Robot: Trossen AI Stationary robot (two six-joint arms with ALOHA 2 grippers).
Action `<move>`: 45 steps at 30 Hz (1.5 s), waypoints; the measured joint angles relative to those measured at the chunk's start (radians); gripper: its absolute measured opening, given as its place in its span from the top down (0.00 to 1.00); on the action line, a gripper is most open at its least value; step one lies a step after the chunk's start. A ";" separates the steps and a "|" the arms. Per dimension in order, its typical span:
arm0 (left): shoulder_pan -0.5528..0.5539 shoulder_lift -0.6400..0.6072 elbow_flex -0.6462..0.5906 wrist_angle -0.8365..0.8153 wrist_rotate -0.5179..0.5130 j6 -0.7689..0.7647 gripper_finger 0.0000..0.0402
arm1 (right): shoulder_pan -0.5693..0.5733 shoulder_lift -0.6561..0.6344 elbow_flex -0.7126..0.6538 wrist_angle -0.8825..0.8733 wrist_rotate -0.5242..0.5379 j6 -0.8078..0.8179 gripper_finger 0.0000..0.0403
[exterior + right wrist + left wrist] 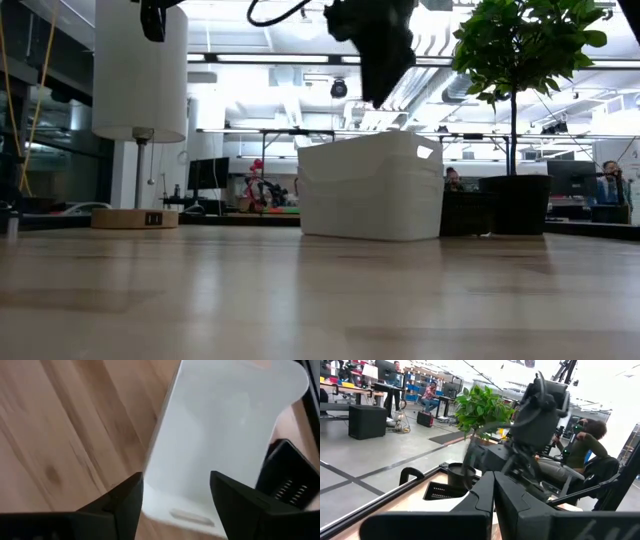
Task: Stack baskets by color
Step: Stack the bottom white bin on top of the top white bins
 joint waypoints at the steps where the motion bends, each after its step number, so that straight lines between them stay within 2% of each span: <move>1: 0.000 0.000 0.000 0.000 0.000 0.000 1.00 | 0.007 0.000 0.000 -0.019 0.007 -0.015 0.46; 5: 0.000 0.000 0.000 0.000 0.000 0.000 1.00 | 0.034 -0.010 -0.044 -0.028 0.037 -0.033 0.46; 8: 0.000 0.000 0.000 0.000 0.000 0.000 1.00 | 0.049 -0.080 -0.191 0.023 0.040 -0.016 0.46; 11: 0.000 0.000 0.000 0.000 0.001 0.000 1.00 | 0.056 -0.208 -0.367 0.125 0.017 0.056 0.47; 18: 0.000 0.000 0.000 0.000 -0.001 0.011 1.00 | 0.055 -0.542 -0.708 0.551 -0.023 0.225 0.51; 22: 0.000 0.000 0.000 0.001 -0.001 0.011 1.00 | 0.047 -0.636 -0.831 0.800 0.041 0.263 0.57; 26: 0.000 0.000 0.000 0.001 -0.002 0.009 1.00 | 0.026 -0.624 -0.930 1.063 0.080 0.260 0.69; 31: 0.000 0.000 0.000 0.002 -0.016 0.008 1.00 | -0.015 -0.534 -1.025 1.364 0.025 0.282 0.96; 37: 0.000 0.000 0.000 0.002 -0.026 0.000 1.00 | -0.037 -0.418 -1.035 1.534 0.003 0.290 0.97; 45: 0.000 0.000 0.000 0.002 -0.026 -0.002 1.00 | -0.041 -0.366 -1.035 1.553 0.001 0.290 1.00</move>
